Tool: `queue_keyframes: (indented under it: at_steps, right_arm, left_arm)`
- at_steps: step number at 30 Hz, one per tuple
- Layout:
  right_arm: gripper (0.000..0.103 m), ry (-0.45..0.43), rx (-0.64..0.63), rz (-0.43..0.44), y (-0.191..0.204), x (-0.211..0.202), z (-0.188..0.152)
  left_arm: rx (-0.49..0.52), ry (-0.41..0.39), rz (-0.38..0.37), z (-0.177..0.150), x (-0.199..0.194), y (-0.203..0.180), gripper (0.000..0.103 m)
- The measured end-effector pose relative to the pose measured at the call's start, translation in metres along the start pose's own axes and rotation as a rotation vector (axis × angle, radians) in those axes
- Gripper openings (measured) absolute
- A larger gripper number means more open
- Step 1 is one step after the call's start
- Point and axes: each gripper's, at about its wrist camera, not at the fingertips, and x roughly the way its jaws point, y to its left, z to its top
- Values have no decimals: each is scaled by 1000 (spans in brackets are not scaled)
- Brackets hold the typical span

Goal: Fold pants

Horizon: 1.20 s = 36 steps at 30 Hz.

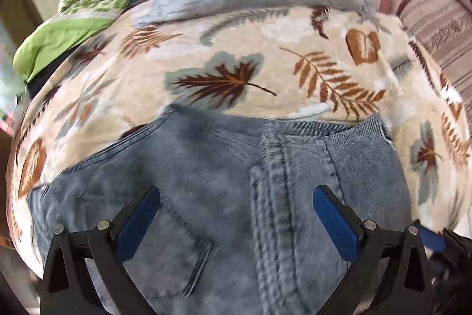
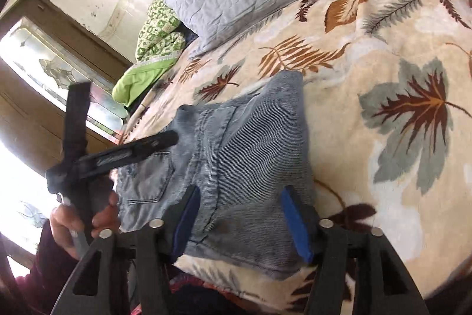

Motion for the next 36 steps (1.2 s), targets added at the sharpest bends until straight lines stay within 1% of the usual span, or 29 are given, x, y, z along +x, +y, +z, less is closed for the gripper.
queue_keyframes:
  at_steps: [2, 3, 4, 5, 6, 8, 10, 12, 14, 16, 19, 23, 29, 36]
  right_arm:
    - [56, 24, -31, -22, 3, 8, -2]
    - [56, 51, -44, -33, 2, 13, 1]
    - [57, 84, -52, -51, 1, 19, -3]
    - [57, 103, -65, -68, -1, 24, -6]
    - [57, 89, -86, -68, -2, 24, -7]
    - [57, 86, -104, -68, -2, 24, -7]
    - [57, 84, -126, -66, -2, 24, -8]
    - [59, 79, -134, -65, -2, 25, -7]
    - [62, 77, -132, -56, -4, 23, -10]
    - [63, 74, -129, -47, -6, 23, -13]
    - [64, 70, -130, -41, -4, 25, -13]
    - [67, 62, -145, -38, -1, 26, -15]
    - [68, 50, -200, -58, 6, 24, -21]
    - [71, 47, -198, -51, 5, 23, -21]
  left_arm:
    - [38, 41, 41, 1, 20, -12, 103]
    - [54, 75, 76, -2, 33, -15, 103]
    - [53, 96, 86, -5, 42, -16, 103]
    - [29, 73, 71, -8, 42, -13, 103]
    - [2, 55, 54, -10, 40, -9, 103]
    - [-23, 71, 29, -12, 39, -3, 103]
    - [-12, 68, 40, -13, 32, -2, 103]
    - [1, 39, 65, -17, 22, -2, 103]
    - [14, -14, 73, -23, 6, -3, 103]
    - [25, -65, 96, -32, -10, -3, 103]
    - [26, -116, 122, -44, -29, -3, 103]
    - [11, -157, 127, -51, -46, 5, 103]
    - [10, -240, 157, -50, -72, 14, 103]
    - [-6, -287, 171, -52, -88, 24, 103]
